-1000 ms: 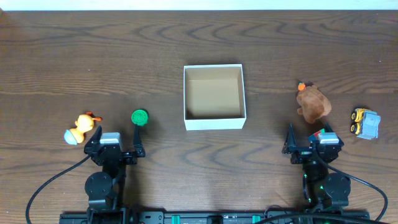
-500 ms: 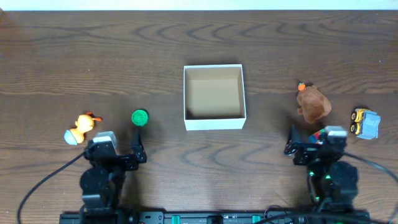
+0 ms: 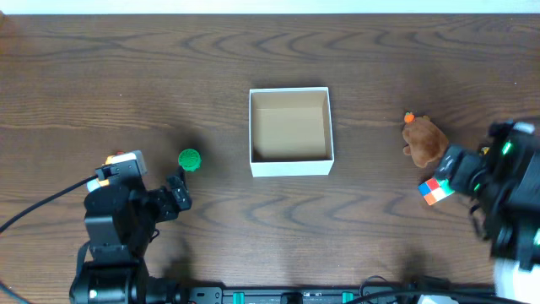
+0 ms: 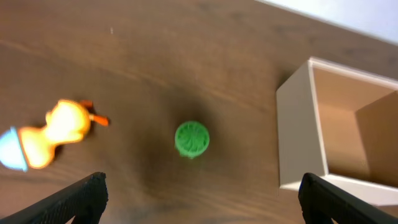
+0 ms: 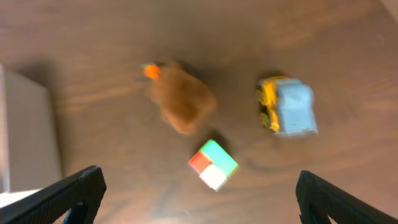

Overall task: Pack container
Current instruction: 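Move right gripper to the yellow-grey toy truck and grasp it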

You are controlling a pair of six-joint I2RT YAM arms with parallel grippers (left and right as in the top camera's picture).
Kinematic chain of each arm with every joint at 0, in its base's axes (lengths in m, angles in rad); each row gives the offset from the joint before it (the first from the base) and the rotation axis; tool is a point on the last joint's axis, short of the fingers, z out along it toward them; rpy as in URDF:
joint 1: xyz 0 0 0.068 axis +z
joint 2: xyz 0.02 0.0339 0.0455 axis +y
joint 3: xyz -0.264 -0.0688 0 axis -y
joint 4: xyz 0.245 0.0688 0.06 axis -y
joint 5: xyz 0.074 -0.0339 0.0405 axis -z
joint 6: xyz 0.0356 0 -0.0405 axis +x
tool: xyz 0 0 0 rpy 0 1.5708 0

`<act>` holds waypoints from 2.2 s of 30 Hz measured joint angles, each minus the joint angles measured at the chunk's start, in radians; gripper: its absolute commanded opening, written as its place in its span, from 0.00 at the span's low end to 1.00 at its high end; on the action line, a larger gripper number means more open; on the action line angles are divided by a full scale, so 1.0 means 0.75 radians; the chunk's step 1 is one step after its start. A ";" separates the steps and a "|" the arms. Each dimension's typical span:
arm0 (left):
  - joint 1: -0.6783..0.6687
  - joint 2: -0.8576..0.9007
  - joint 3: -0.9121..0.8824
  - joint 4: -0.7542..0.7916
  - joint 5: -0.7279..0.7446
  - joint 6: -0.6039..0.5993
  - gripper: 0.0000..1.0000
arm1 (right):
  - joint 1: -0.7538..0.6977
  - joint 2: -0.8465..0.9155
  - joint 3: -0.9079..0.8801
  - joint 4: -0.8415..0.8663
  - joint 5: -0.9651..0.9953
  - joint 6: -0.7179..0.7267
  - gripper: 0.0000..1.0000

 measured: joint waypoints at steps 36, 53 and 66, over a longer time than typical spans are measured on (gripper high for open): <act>-0.001 0.036 0.002 -0.027 0.010 -0.004 0.98 | -0.626 1.332 0.453 0.048 -0.168 -0.445 0.98; -0.001 0.036 0.002 -0.027 0.010 -0.005 0.98 | -0.624 1.380 0.447 0.077 -0.203 -0.460 0.64; -0.001 0.036 0.002 -0.027 0.010 -0.004 0.98 | -0.624 1.380 0.447 0.077 -0.210 -0.460 0.51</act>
